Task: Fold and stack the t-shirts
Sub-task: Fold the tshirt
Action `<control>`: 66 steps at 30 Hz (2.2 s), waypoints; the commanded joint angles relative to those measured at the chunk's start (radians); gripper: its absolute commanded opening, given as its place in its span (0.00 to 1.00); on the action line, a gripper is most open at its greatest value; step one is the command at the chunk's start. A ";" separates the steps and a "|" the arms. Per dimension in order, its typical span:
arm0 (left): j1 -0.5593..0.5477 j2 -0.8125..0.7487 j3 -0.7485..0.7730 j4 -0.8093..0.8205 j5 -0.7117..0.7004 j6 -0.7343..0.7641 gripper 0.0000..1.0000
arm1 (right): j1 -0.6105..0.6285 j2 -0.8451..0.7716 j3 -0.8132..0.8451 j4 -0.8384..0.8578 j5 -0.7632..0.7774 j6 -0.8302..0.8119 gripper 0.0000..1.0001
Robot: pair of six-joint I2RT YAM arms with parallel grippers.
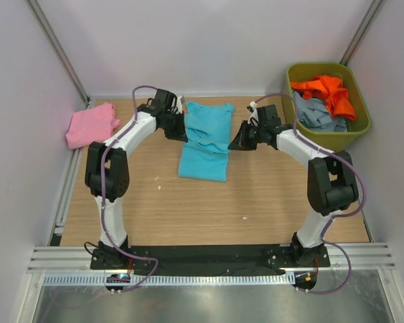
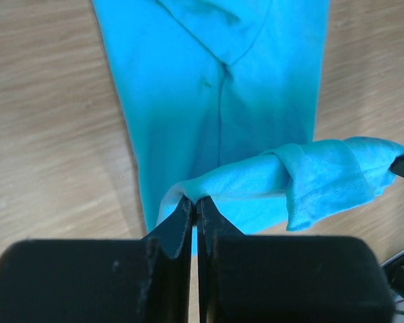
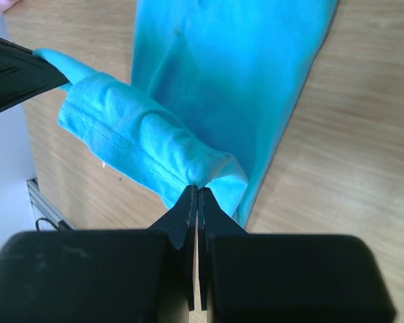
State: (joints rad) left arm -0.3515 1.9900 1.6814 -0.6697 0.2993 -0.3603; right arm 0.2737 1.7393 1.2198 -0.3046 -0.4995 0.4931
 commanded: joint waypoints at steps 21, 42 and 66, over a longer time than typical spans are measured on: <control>0.055 -0.126 -0.238 -0.165 0.259 0.026 0.72 | 0.008 -0.109 -0.276 0.061 -0.154 0.192 0.64; 0.085 0.073 -0.236 -0.087 0.284 -0.069 0.69 | 0.084 0.066 -0.275 0.156 -0.125 0.233 0.60; 0.077 0.083 -0.290 -0.022 0.353 -0.123 0.00 | 0.048 -0.012 -0.275 0.124 -0.021 0.170 0.02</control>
State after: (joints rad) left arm -0.2703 2.1155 1.4139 -0.7132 0.6415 -0.4873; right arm 0.3447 1.8256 0.9501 -0.1730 -0.5606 0.6968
